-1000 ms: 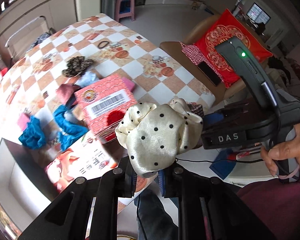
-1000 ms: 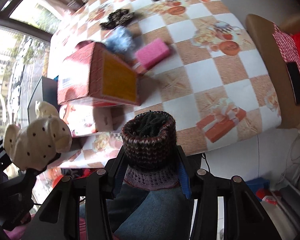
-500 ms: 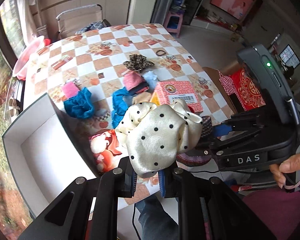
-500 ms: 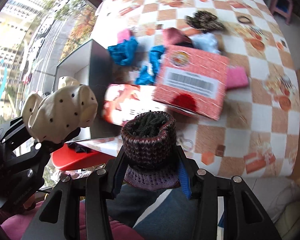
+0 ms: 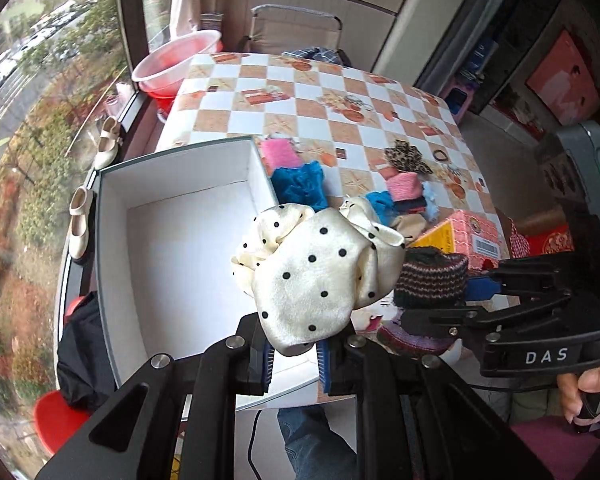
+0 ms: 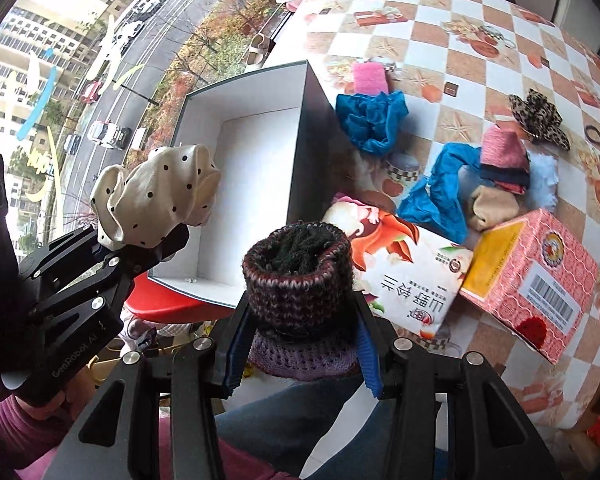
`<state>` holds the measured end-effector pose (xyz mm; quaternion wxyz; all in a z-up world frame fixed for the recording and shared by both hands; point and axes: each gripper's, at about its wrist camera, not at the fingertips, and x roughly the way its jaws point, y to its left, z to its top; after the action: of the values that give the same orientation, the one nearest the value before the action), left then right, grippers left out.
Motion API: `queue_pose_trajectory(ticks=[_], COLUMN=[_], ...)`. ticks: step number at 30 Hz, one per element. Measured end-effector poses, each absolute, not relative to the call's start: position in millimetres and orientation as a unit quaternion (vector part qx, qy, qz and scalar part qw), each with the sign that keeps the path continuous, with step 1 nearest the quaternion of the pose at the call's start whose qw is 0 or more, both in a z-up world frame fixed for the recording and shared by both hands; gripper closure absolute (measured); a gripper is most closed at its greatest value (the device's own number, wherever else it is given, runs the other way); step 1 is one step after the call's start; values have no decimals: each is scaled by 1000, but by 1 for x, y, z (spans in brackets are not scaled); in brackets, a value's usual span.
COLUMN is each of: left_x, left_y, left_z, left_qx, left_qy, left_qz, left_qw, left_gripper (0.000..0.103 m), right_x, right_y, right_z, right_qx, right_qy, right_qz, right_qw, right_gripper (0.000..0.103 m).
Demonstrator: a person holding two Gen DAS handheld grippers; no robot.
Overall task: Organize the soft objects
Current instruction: 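Lower the knit sock with the right tool while the left tool lowers the scrunchie into the box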
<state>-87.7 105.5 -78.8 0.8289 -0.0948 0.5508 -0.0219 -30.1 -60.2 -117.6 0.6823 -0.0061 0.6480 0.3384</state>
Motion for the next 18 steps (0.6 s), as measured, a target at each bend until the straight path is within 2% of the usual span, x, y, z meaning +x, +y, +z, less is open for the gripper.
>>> queue_pose_trajectory(ticks=[7, 18], left_x=[-101, -111], left_y=[149, 176], left_z=[-98, -125], left_qx=[-127, -164], left_qy=[559, 573], left_qz=[45, 95], left_qw=[818, 797], left_gripper=[84, 84], right_x=[-27, -36], right_y=[-28, 19], right_z=[-120, -129], right_qx=[-39, -90], right_qy=[647, 649], right_qz=[357, 394], right_qw=[673, 645], right_gripper=[55, 55])
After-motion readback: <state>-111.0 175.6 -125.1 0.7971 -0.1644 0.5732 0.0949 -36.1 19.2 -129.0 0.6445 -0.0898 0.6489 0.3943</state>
